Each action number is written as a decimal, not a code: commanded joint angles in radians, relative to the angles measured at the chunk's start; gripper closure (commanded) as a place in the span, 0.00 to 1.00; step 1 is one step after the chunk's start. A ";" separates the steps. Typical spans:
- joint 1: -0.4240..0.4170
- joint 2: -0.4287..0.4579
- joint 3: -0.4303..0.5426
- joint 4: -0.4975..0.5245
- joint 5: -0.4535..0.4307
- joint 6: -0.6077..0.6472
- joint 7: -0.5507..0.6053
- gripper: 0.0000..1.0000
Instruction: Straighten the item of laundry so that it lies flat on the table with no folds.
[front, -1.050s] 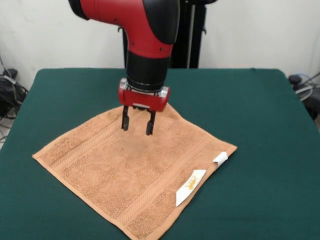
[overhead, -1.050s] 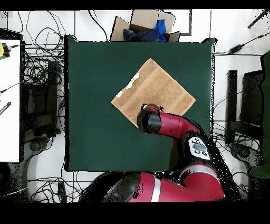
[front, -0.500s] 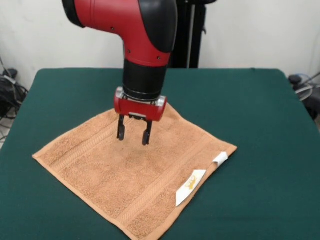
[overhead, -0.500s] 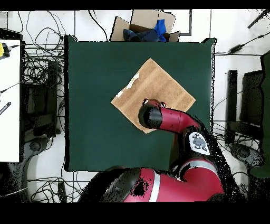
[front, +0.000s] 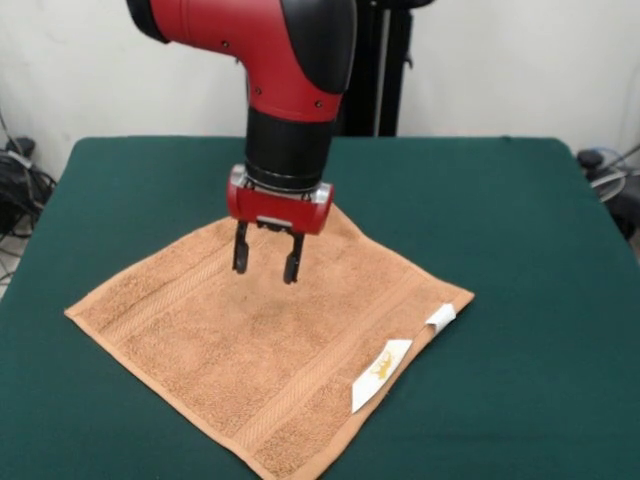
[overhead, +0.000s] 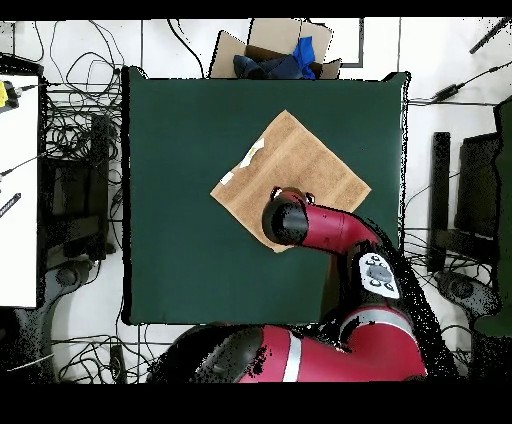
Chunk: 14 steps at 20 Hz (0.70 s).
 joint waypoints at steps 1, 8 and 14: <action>0.030 -0.026 -0.013 0.081 0.040 0.079 0.192 0.00; 0.039 -0.015 -0.015 0.111 0.058 0.056 0.219 0.00; 0.106 -0.001 -0.109 0.130 0.037 -0.069 0.254 0.00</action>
